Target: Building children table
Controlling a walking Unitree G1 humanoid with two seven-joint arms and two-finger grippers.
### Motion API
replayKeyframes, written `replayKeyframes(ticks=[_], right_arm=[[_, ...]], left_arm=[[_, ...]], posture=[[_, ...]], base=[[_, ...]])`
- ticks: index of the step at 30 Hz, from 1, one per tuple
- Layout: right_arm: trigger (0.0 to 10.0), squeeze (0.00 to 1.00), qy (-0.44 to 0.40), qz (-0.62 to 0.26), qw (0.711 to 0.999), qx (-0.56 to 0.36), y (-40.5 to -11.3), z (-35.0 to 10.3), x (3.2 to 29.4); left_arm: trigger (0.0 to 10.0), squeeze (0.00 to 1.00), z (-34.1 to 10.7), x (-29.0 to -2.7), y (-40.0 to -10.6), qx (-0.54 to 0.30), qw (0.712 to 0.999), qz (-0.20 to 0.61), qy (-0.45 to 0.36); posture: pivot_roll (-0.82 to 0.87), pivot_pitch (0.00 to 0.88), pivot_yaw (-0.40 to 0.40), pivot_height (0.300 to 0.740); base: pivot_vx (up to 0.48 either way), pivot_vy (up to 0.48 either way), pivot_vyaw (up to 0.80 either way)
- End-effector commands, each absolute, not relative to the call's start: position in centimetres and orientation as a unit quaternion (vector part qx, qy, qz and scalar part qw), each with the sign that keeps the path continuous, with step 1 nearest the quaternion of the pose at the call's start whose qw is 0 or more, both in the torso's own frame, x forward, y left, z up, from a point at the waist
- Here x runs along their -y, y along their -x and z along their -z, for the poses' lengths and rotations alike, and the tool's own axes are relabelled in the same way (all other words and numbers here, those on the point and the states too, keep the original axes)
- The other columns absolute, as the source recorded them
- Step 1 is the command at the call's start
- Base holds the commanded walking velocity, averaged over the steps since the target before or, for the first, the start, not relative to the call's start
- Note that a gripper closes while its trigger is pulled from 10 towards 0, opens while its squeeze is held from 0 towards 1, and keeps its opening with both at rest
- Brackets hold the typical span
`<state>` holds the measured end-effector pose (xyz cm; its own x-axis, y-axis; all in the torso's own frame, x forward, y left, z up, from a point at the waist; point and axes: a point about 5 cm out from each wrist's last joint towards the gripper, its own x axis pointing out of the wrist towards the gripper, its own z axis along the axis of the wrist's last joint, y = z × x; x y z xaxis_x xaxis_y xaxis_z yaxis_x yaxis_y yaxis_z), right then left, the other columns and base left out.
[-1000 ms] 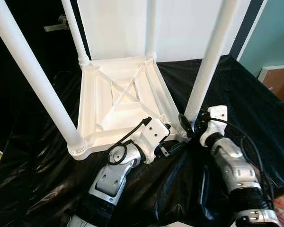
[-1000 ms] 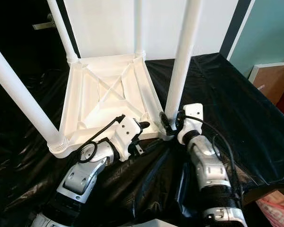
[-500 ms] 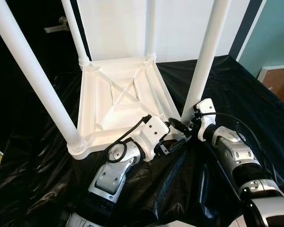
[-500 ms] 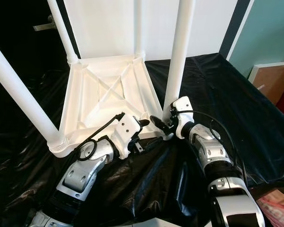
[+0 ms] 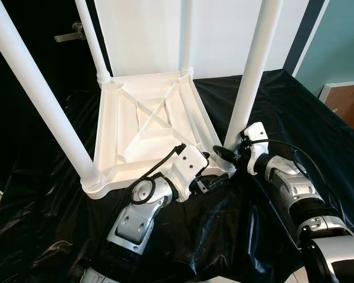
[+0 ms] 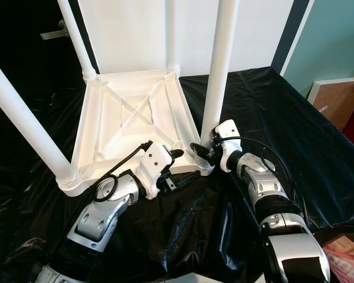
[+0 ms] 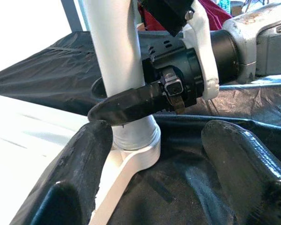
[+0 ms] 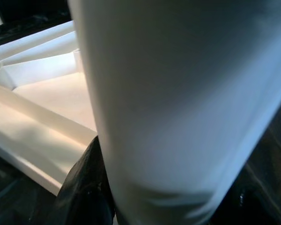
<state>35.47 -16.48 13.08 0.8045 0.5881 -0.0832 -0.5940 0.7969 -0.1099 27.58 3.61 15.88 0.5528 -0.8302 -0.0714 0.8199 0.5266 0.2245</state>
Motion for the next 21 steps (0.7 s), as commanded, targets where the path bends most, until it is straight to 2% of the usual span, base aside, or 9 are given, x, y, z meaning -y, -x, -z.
replayKeyframes(ticks=[1,4,6,9,11,20,21], right_arm=[[10.0,0.0,0.053,-0.287,0.955,-0.051,-35.1,-11.7,16.5],[10.0,0.0,0.046,-0.271,0.96,-0.048,-35.2,-11.6,16.5],[10.0,0.0,0.025,-0.216,0.975,-0.043,-34.9,-11.1,16.0],[10.0,0.0,0.019,-0.196,0.98,-0.042,-34.8,-11.0,15.8],[10.0,0.0,0.005,-0.153,0.987,-0.04,-34.6,-10.9,15.5],[10.0,0.0,-0.011,-0.058,0.997,-0.039,-33.8,-11.0,14.5],[10.0,0.0,-0.015,-0.021,0.999,-0.047,-33.4,-10.8,13.9]], left_arm=[[10.0,0.0,-15.8,-3.9,-27.6,0.018,0.883,0.455,-0.112],[10.0,0.0,-15.7,-4.0,-27.6,0.017,0.883,0.455,-0.113],[10.0,0.0,-15.6,-4.1,-27.6,0.015,0.883,0.455,-0.114],[10.0,0.0,-15.6,-4.1,-27.6,0.014,0.883,0.455,-0.114],[10.0,0.0,-15.5,-4.3,-27.6,0.011,0.882,0.456,-0.115],[10.0,0.0,-15.3,-4.6,-27.4,0.005,0.881,0.457,-0.118],[10.0,0.0,-15.3,-4.7,-27.4,0.004,0.881,0.458,-0.12]], posture=[[-0.01,0.013,-0.018,0.74],[-0.01,0.015,-0.018,0.74],[-0.02,0.019,-0.012,0.74],[-0.02,0.021,-0.011,0.74],[-0.02,0.022,-0.008,0.74],[-0.02,0.023,-0.003,0.74],[-0.02,0.021,-0.002,0.74]], base=[[0.0,0.0,0.0],[0.0,0.0,0.0],[0.0,0.0,0.0],[0.0,0.0,0.0],[0.0,0.0,0.0],[0.0,0.0,0.0],[0.0,0.0,0.0]])
